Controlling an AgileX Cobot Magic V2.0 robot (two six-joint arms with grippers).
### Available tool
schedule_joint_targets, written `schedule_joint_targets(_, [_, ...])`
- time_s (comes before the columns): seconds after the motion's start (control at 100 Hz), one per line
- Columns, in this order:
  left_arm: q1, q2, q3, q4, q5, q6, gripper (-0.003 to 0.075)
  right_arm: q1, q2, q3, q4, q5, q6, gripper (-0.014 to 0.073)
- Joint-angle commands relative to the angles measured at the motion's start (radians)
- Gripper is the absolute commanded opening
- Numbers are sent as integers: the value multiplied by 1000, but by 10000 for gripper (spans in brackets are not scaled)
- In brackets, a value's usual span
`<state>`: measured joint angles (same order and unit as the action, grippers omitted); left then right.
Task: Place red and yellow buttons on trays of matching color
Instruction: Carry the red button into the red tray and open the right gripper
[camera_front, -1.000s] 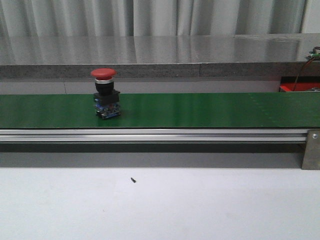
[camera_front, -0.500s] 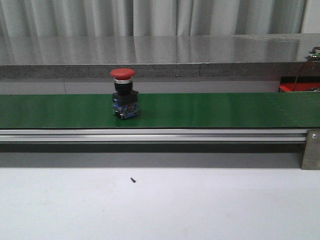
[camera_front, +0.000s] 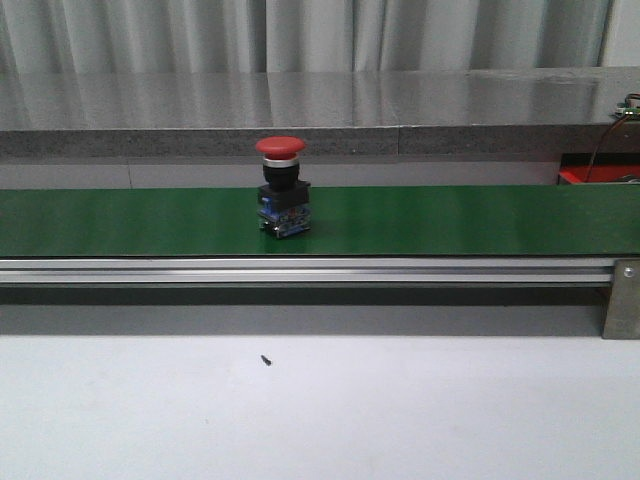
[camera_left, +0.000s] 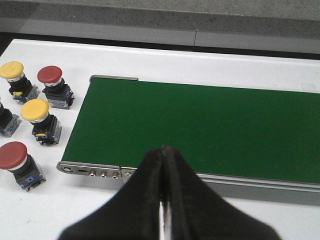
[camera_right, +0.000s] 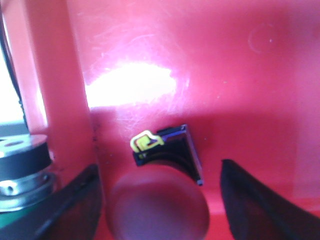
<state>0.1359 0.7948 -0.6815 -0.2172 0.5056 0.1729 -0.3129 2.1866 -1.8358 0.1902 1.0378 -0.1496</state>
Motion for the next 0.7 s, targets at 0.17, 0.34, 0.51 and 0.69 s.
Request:
schedule_joint_targets(0.17, [-6, -2, -28, -16, -70, 0, -20, -2, -162, -51, -5, -11, -10, 552])
schedule_joint_targets(0.34, [-6, -2, -28, -16, -70, 0, -20, 13, -267, -60, 58, 11, -41, 552])
schedule_joint_targets(0.51, [-6, -2, -28, -16, -70, 0, -20, 81, -364, -55, 150, 36, -114, 551])
schedule_joint_targets(0.69, [-6, -2, -28, -16, -70, 0, -20, 216, -442, -55, 192, 67, -147, 551])
